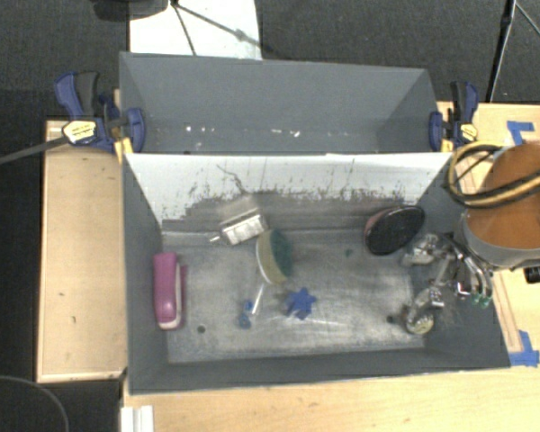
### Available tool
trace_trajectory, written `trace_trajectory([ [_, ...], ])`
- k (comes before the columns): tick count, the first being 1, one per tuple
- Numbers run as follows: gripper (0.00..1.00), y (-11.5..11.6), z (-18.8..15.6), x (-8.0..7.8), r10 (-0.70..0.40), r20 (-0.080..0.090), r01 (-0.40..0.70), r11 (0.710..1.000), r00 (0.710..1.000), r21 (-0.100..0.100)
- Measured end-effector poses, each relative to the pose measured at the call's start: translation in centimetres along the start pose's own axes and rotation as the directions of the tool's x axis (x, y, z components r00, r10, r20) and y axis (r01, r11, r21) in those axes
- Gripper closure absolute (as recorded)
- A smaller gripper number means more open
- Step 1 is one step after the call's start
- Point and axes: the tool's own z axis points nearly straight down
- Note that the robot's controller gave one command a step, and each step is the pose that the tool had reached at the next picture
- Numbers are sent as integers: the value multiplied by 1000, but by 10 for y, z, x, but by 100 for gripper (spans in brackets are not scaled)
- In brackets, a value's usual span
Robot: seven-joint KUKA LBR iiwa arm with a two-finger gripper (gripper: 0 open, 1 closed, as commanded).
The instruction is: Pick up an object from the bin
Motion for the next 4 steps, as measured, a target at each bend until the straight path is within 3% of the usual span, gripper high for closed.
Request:
trace_trajectory([
  [1,0,28,4,-10,116,5,-116,993,993,4],
  [2,0,33,-10,-41,479,-5,-479,878,878,9],
  [3,0,13,1,-57,599,-4,-599,801,801,1],
  [4,0,24,26,-75,611,-8,-611,791,792,-10],
])
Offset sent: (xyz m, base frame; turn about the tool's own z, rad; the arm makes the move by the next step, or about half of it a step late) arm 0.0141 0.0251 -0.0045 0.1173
